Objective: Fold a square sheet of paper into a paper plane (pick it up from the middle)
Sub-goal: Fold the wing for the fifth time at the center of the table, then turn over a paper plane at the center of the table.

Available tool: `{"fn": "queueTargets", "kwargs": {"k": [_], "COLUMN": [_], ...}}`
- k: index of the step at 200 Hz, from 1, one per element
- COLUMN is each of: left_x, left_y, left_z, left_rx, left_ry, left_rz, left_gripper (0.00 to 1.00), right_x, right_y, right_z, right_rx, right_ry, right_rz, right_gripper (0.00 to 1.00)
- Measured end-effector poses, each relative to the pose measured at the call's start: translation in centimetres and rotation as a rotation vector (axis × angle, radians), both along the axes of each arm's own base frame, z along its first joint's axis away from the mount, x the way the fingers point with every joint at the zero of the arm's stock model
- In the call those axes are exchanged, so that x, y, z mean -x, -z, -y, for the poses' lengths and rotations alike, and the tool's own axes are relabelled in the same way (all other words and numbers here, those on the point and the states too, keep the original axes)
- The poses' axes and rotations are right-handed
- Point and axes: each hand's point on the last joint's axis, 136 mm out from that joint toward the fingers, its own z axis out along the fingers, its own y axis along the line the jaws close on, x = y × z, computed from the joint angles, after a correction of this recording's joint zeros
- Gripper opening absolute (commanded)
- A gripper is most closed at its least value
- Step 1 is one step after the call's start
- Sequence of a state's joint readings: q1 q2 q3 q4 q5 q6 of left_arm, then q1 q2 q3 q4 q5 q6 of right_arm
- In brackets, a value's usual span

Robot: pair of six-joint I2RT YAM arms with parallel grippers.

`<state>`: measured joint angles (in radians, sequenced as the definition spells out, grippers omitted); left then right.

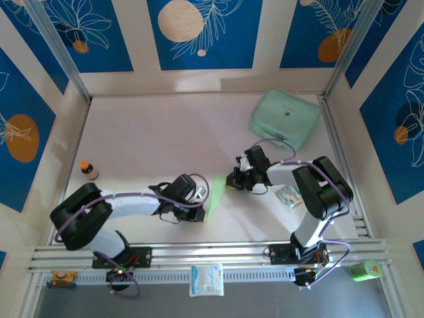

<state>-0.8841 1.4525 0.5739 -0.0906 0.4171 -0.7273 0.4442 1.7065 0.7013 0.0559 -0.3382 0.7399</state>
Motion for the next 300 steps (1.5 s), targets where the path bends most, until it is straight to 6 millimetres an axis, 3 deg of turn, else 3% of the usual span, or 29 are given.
{"fn": "queueTargets", "kwargs": {"k": [47, 92, 124, 194, 243, 300], "left_x": [-2.5, -5.6, -6.8, -10.0, -10.0, -9.5], "left_y": [-3.3, -2.7, -1.6, -3.5, -1.7, -1.9], "left_z": [0.1, -1.3, -1.6, 2.1, 2.3, 2.6], "left_rx": [0.081, 0.082, 0.083, 0.169, 0.137, 0.162], "left_ry": [-0.074, -0.182, -0.215, -0.193, -0.193, -0.17], "left_rz": [0.124, 0.113, 0.064, 0.068, 0.027, 0.005], "left_gripper": [0.03, 0.08, 0.09, 0.1, 0.16, 0.18], "right_x": [0.1, 0.3, 0.6, 1.5, 2.3, 4.1], "right_y": [-0.2, -2.1, -3.5, -3.5, -2.7, -1.3], "right_z": [-0.1, 0.1, 0.4, 0.0, 0.1, 0.6], "right_rx": [0.01, 0.02, 0.011, 0.001, 0.002, 0.011], "right_ry": [-0.01, -0.003, 0.005, 0.002, 0.017, 0.023], "right_rz": [-0.004, 0.032, 0.069, 0.04, -0.001, -0.065], "right_gripper": [0.07, 0.09, 0.09, 0.12, 0.16, 0.19]}}
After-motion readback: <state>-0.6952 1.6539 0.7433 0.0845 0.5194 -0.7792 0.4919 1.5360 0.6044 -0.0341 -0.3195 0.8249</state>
